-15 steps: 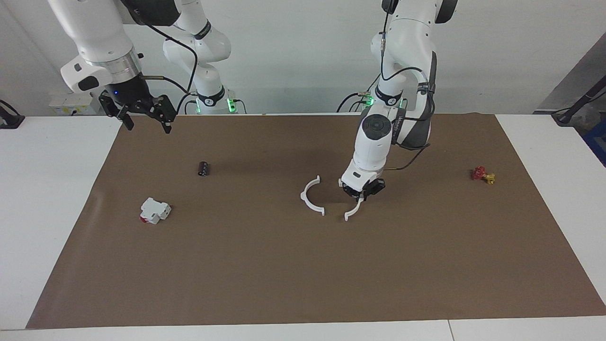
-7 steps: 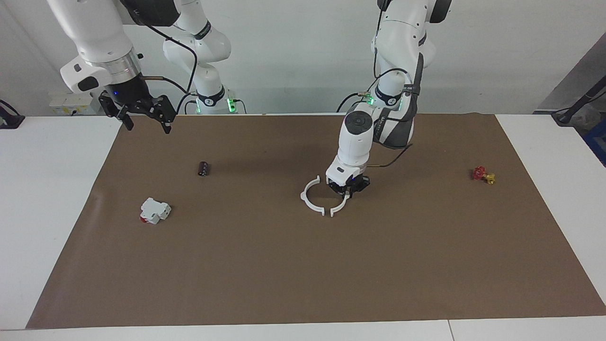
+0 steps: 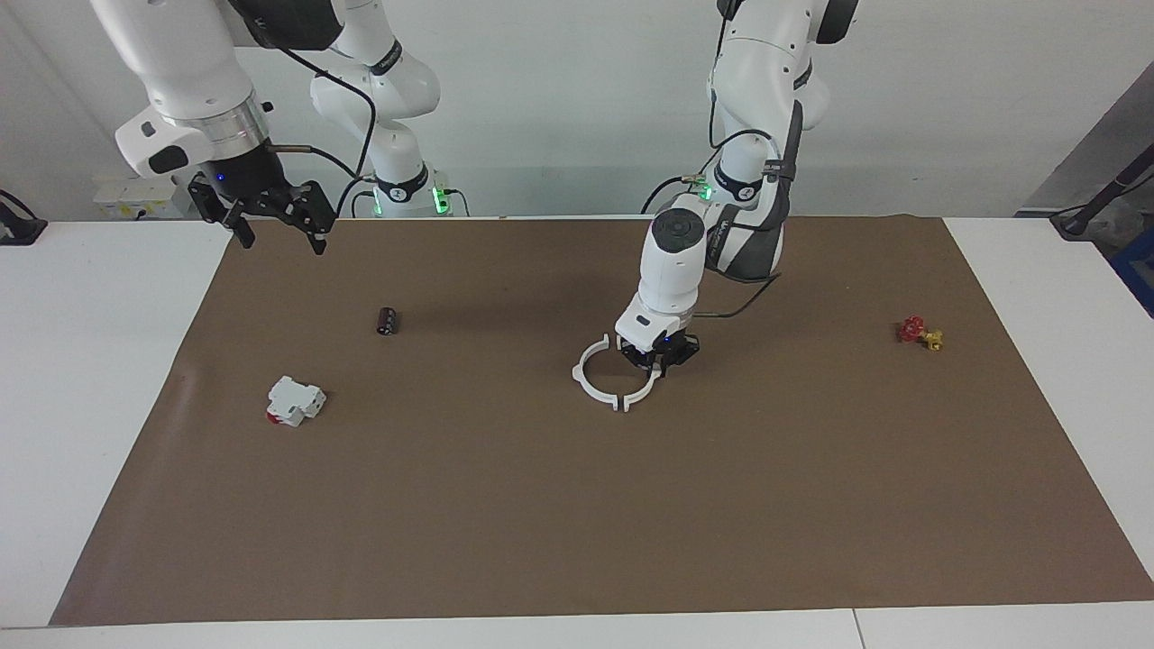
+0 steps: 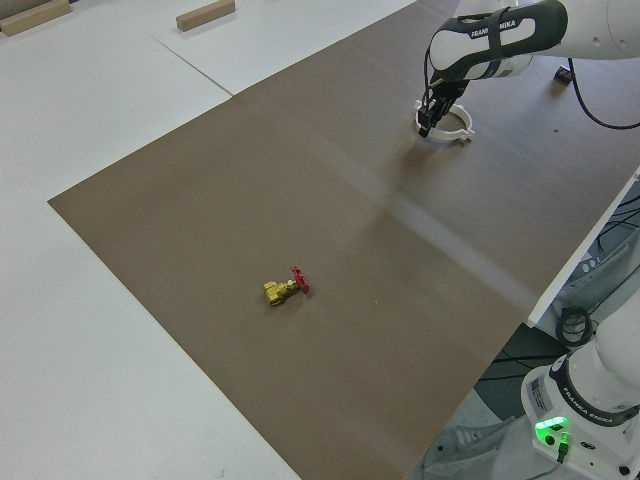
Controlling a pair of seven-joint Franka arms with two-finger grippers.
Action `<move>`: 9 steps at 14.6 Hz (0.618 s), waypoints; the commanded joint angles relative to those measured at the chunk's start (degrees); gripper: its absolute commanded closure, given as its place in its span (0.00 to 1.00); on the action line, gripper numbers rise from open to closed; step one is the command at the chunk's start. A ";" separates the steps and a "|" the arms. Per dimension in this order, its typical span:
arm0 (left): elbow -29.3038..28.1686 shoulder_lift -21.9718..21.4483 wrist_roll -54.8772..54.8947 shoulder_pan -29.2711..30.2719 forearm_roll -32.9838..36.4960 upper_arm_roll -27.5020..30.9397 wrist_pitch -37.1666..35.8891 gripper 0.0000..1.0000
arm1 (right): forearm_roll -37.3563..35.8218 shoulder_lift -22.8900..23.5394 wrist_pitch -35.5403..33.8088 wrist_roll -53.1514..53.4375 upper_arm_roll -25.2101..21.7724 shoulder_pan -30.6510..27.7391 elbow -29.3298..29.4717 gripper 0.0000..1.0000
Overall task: Assemble drain pipe with both arms
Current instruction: 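Press the held clamp half against the placed half with the left gripper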
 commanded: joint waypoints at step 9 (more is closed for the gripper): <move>-2.11 -1.36 -2.92 -1.47 0.87 0.58 1.70 1.00 | 1.17 -0.72 0.06 -0.77 0.38 -0.64 -0.93 0.00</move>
